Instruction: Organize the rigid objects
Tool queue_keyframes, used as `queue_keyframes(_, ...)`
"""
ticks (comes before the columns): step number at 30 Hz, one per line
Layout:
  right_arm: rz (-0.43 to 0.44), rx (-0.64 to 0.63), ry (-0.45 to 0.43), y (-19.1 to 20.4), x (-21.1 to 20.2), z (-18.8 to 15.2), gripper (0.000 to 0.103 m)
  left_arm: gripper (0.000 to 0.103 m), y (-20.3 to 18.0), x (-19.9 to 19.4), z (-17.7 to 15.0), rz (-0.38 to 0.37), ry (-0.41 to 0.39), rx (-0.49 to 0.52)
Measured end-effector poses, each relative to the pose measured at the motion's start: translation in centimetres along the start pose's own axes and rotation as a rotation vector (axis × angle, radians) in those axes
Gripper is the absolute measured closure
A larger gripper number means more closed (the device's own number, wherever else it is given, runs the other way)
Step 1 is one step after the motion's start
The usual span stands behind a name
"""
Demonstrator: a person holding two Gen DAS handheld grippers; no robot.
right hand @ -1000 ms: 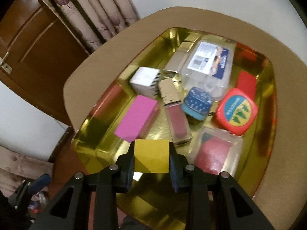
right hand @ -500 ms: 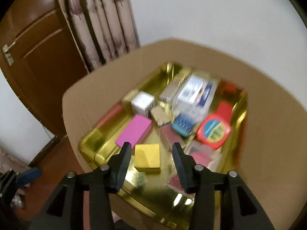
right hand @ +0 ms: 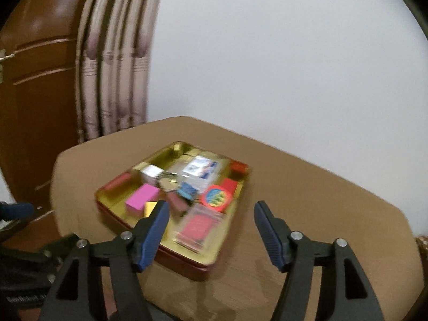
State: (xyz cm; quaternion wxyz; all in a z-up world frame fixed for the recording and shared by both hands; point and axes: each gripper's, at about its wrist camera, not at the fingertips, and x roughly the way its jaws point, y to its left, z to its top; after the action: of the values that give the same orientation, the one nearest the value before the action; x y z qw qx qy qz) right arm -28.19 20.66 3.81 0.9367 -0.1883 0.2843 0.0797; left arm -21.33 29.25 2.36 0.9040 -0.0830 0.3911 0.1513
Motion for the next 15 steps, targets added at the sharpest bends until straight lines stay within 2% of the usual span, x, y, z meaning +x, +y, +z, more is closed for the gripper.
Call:
queue_keyframes(1, -0.024, 0.008, -0.014, -0.2, -0.5, -0.1, 0.034, 0.017, 0.0, -0.1, 0.0, -0.002, -0.008, 0.001)
queue_keyframes(4, -0.012, 0.036, -0.047, -1.0, -2.1, -0.3, 0.025, 0.016, -0.2, -0.5, 0.0, 0.007, -0.033, 0.008)
queue_keyframes(8, -0.026, 0.062, -0.080, -1.6, -3.5, -0.3, 0.025, 0.016, -0.7, -1.1, -0.1, 0.019, -0.067, 0.032)
queue_keyframes(12, 0.000, 0.082, -0.041, -1.9, -3.6, -0.3, 0.025, 0.016, -1.0, -1.8, 0.5, -0.009, -0.094, 0.053)
queue_keyframes(15, 0.016, 0.116, -0.058, -2.5, -4.6, 0.1, 0.025, 0.015, -1.5, -2.4, 1.3, -0.012, -0.133, 0.105)
